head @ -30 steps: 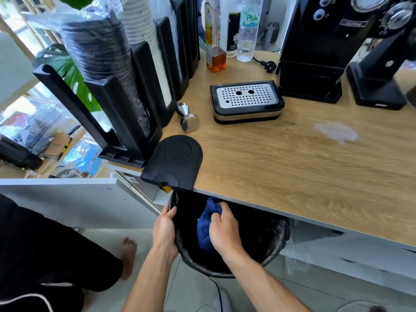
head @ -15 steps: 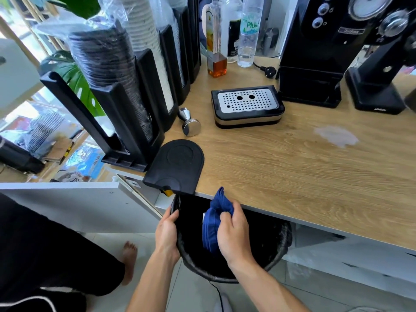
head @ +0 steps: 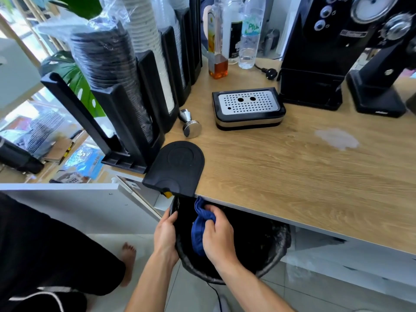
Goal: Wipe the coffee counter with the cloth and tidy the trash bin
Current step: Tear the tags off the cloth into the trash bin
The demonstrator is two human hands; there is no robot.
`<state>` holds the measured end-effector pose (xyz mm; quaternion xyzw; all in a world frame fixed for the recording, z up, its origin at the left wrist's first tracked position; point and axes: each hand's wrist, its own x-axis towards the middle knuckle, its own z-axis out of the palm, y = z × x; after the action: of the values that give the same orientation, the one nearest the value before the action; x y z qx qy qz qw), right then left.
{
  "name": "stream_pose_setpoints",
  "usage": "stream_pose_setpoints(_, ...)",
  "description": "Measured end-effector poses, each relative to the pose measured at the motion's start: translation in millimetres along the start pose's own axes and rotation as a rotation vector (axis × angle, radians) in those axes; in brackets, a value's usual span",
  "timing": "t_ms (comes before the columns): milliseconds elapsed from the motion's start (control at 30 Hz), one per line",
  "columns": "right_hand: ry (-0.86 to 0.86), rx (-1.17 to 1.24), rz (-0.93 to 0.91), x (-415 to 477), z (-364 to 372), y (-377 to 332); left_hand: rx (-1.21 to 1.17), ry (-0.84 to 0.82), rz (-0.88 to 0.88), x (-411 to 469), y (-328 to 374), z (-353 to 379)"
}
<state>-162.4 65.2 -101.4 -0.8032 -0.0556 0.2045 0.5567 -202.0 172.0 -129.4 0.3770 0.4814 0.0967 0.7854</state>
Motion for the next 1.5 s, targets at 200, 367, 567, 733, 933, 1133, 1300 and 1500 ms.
stream_pose_setpoints(200, -0.096, 0.159, 0.086, -15, -43, 0, -0.007, -0.007, 0.0, -2, -4, 5)
stream_pose_setpoints(367, -0.119, 0.506, 0.06, -9, -75, -33, -0.01, 0.002, 0.005, -4, -8, 9)
stream_pose_setpoints(567, -0.079, 0.982, 0.067, 41, -97, -79, -0.046, 0.01, -0.027, -4, -12, 15)
stream_pose_setpoints(733, 0.046, 1.037, 0.261, 88, -105, -77, -0.04, 0.045, -0.055, -2, -14, 17)
stream_pose_setpoints(933, 0.114, 0.786, 0.193, 102, -126, -54, 0.016, 0.039, -0.051, -2, -15, 24)
stream_pose_setpoints(1133, 0.084, 0.106, -0.049, 98, -156, -53, 0.047, 0.043, -0.031, 0, -17, 24)
stream_pose_setpoints(1300, 0.119, -0.089, -0.065, 88, -174, -50, 0.053, 0.024, -0.027, -3, -19, 25)
stream_pose_setpoints(1500, 0.151, -0.113, -0.041, 62, -192, -35, 0.046, 0.021, -0.028, -14, -23, 20)
